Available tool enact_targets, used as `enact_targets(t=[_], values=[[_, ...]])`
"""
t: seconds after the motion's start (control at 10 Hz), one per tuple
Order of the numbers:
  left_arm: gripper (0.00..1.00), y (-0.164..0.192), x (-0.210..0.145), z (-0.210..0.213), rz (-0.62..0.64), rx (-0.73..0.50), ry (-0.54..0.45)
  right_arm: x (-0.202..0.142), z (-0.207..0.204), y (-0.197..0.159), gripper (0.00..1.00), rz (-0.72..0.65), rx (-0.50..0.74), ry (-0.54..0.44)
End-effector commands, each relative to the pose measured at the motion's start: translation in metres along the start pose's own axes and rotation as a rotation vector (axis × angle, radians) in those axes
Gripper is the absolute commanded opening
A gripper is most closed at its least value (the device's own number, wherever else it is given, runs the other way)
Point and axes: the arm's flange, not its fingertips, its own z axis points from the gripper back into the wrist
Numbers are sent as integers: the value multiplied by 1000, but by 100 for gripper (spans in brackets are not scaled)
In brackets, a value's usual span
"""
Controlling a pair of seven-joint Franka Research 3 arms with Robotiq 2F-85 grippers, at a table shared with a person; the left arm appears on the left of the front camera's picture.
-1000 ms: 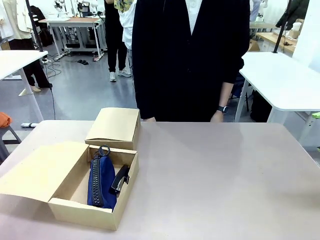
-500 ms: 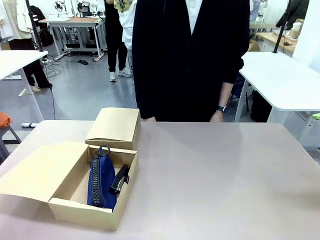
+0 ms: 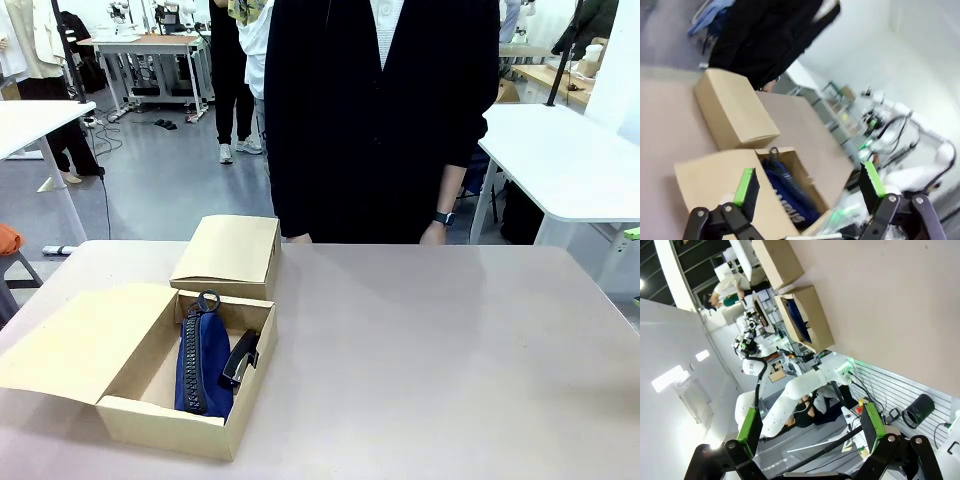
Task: Place items inside the box.
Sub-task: Close the lid of the Mailer Box closest to the robot.
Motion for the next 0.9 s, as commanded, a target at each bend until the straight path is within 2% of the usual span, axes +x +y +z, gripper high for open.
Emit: enact_targets(t=[0.0,0.1,0.2,0.4,0.6,0.7,0.8], values=[[100,13,-7,1,-848,42,-195,-2,-2,3,100,-18,11,-24],[100,13,-13,3,-943,-84,-211,-2,-2,3,100,-18,11,-24],[100,17,-17,3,-1112,-76,-187,-2,-2,3,100,-18,11,-24],[100,25,-37,-7,-1367,-108,-37,-2,-2,3,100,-18,11,-24],[100,29,-53,-20,-1471,-158,117,-2,-2,3,100,-18,11,-24],[100,32,-56,-25,-1508,-159,154,-2,-2,3,100,-18,11,-24],[100,18,-39,-17,-1115,-179,158,-2,-2,3,100,-18,11,-24]])
